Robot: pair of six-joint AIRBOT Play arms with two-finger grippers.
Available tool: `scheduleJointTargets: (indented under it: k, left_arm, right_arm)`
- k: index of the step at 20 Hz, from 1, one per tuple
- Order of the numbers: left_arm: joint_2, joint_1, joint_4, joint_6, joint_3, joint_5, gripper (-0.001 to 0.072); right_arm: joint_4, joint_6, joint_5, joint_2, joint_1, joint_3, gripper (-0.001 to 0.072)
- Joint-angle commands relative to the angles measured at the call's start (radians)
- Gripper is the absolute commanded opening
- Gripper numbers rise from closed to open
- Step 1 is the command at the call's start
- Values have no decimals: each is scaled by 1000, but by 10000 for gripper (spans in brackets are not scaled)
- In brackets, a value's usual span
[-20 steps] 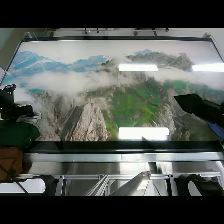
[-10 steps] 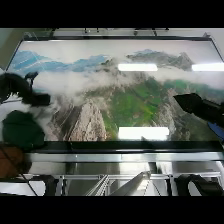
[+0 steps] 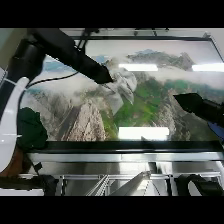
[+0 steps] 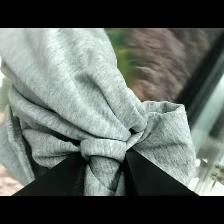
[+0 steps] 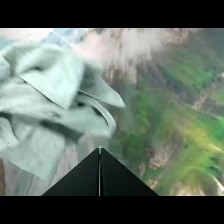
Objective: Fold the shirts.
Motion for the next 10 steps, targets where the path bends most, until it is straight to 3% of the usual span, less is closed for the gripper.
scheduleJointTargets:
  k: [1,2,3,5,6,10]
  left_arm:
    - [-84,-126,-32,8,30,25,24]
    - [-114,-149,-32,8,30,25,26]
    - [-145,-170,-32,5,30,25,153]
    - [-193,-195,-32,-35,31,25,626]
    - [-206,-195,-32,-61,31,26,704]
    - [-172,-113,-32,-122,31,143,704]
  right_arm:
    - [2,0,2,0,1,0,19]
    - [2,0,6,0,1,0,19]
    - [2,0,13,0,1,0,19]
    - [2,0,27,0,1,0,20]
    - [2,0,27,0,1,0,19]
    - [21,19,51,-5,1,0,21]
